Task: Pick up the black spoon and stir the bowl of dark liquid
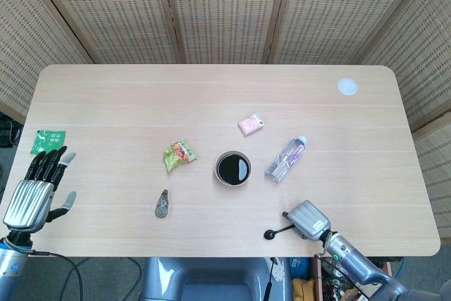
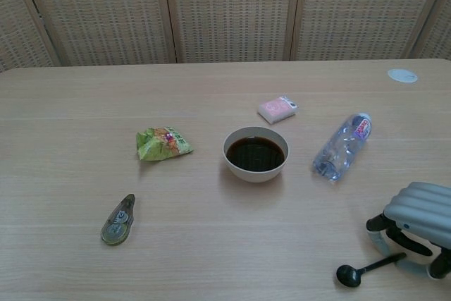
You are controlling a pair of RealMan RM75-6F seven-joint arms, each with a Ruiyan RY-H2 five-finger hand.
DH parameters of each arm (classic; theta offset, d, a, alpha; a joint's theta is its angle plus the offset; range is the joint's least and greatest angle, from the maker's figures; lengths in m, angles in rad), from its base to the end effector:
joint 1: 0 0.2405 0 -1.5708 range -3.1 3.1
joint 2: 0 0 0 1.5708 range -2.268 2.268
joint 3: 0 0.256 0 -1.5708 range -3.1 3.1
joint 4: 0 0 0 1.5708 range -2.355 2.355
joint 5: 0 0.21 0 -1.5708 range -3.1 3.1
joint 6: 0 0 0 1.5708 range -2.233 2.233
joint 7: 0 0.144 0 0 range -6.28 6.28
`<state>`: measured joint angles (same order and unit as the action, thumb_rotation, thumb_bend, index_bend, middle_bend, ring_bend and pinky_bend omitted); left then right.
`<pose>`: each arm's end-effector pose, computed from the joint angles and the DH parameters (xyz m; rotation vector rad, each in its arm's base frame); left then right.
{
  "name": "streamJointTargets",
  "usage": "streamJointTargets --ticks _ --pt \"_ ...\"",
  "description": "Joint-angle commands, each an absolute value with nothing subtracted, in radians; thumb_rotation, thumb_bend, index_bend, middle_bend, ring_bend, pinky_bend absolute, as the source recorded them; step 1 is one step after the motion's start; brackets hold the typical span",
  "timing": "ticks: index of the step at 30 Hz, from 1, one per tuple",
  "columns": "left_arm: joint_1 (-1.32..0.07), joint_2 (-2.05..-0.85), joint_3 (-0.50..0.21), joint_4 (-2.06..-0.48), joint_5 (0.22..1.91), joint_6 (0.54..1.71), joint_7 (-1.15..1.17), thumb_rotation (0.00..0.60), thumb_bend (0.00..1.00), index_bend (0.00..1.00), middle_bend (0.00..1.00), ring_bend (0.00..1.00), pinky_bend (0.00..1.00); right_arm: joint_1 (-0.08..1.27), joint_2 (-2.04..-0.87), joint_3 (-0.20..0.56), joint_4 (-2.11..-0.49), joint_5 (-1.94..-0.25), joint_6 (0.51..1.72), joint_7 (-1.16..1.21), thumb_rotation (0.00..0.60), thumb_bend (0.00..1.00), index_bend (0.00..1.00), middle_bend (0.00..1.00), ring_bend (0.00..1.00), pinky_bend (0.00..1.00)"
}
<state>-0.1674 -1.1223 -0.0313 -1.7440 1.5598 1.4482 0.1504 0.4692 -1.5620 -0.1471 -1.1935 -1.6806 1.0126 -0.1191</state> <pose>-0.2630 0.1964 0.1370 -1.5335 -0.8450 -0.9594 -0.2772 -0.2306 -0.0424 2.2383 -0.7558 0.6613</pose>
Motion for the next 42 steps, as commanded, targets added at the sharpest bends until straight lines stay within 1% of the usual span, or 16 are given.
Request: streamJointTargets --ticks 1,14,25,42 --pt "-0.168 -1.123 -0.032 -1.743 1.559 1.448 0.150 0.600 0.41 0.00 0.00 0.00 0.00 0.470 -1.564 -0.147 -1.192 -1.679 1.010 -0.122 0.600 0.52 0.55 0.88 0.91 0.99" --pt "-0.168 -1.126 -0.032 -1.737 1.558 1.448 0.144 0.600 0.41 0.00 0.00 0.00 0.00 0.468 -1.573 -0.150 -1.187 -1.674 1.012 -0.122 0.600 0.52 0.57 0.88 0.91 0.99" --pt "-0.165 -1.126 -0.033 -1.734 1.557 1.454 0.140 0.600 0.41 0.00 0.00 0.00 0.00 0.465 -1.576 -0.147 -1.185 -1.667 1.018 -0.111 0.600 0.60 0.60 0.88 0.92 0.99" --pt "-0.166 -1.126 -0.035 -1.733 1.555 1.455 0.139 0.600 0.41 0.00 0.00 0.00 0.00 0.480 -1.535 -0.110 -1.232 -1.667 1.063 -0.092 0.600 0.64 0.63 0.88 0.92 0.99"
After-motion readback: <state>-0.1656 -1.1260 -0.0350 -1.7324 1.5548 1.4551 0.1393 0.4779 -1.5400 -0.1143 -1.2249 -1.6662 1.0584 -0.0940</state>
